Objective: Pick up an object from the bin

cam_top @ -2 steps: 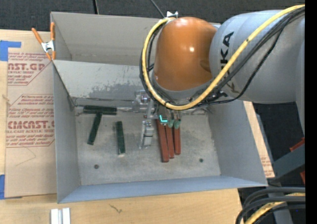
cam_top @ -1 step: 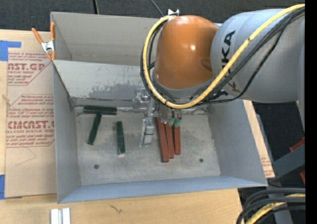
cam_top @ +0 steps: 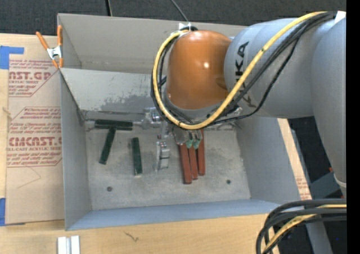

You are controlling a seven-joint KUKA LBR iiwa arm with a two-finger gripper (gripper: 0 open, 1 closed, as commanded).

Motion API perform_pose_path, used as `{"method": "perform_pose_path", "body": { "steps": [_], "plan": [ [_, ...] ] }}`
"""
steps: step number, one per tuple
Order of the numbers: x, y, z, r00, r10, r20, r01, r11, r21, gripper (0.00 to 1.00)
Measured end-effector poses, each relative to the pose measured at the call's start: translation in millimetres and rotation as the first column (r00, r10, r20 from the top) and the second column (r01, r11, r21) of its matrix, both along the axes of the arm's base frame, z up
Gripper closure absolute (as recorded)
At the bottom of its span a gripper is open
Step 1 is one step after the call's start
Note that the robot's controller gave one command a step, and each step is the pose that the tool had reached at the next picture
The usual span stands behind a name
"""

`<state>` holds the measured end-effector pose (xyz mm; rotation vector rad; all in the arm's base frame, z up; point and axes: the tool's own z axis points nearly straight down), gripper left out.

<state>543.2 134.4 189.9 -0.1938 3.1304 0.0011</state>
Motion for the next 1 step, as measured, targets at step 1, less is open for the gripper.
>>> {"method": "perform_pose_path", "body": {
  "steps": [1],
  "plan": [
    [14.7,15.1,-22.5,0.924,0.382,-0.002,-0.382,0.924,-0.001,0.0]
  ]
}}
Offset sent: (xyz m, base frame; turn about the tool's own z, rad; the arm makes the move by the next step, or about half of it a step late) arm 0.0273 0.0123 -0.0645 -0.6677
